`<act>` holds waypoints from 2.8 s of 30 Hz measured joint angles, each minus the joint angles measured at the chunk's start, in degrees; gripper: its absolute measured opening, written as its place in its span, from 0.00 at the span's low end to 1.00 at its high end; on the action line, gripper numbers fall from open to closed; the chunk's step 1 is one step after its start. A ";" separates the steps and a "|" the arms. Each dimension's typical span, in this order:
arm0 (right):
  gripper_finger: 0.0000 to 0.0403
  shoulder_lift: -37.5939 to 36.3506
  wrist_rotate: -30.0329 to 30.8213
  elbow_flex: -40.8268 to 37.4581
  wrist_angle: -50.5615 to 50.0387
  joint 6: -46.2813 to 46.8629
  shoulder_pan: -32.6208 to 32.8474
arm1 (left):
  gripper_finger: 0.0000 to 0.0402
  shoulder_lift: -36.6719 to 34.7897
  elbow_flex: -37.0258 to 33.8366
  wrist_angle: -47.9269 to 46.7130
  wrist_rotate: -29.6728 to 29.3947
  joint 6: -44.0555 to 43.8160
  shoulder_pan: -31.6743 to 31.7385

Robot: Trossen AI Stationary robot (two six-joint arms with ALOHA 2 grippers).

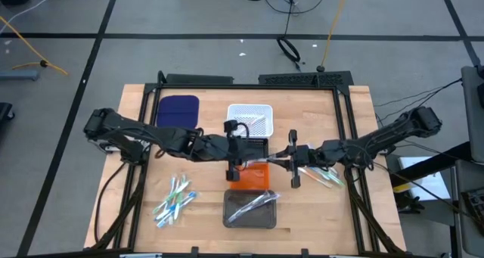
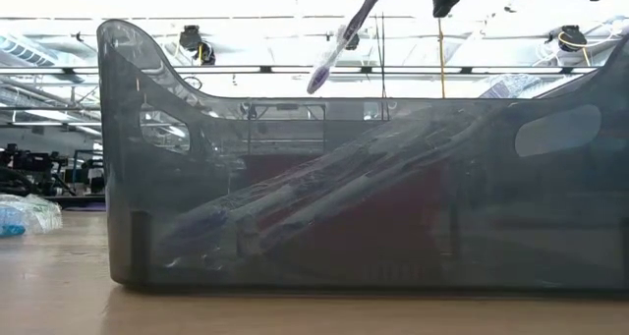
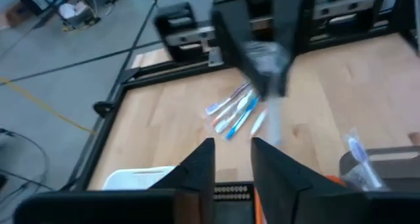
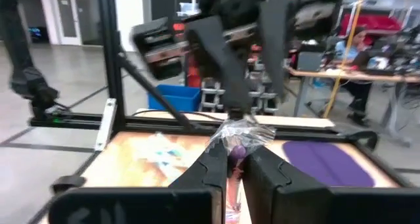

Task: Pick & Place Toothbrushes
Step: Put the purple toothbrush into the black bin, then put the green toothbrush into the black basket

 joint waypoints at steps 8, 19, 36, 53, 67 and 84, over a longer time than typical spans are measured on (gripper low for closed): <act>0.04 5.89 -0.22 -0.02 4.55 6.02 5.47 | 0.31 -0.95 0.00 -1.40 -6.43 -0.43 0.30; 0.04 17.52 -3.15 -0.04 21.08 11.45 11.33 | 0.31 -0.97 0.00 -4.63 -8.15 -1.09 0.67; 0.04 32.32 -3.00 -0.03 34.78 19.26 12.88 | 0.31 -0.97 -0.02 -9.47 -9.64 -4.10 0.65; 0.23 34.13 -3.19 0.00 33.27 19.47 12.04 | 0.31 -0.97 -0.02 -9.89 -9.64 -4.82 0.65; 0.55 31.36 -2.76 0.00 28.13 16.00 11.78 | 0.31 -0.97 -0.02 -9.75 -9.64 -4.92 0.65; 0.41 -4.22 2.92 0.00 -39.03 32.98 11.62 | 0.31 -0.97 -0.02 -9.82 -9.62 -5.13 0.69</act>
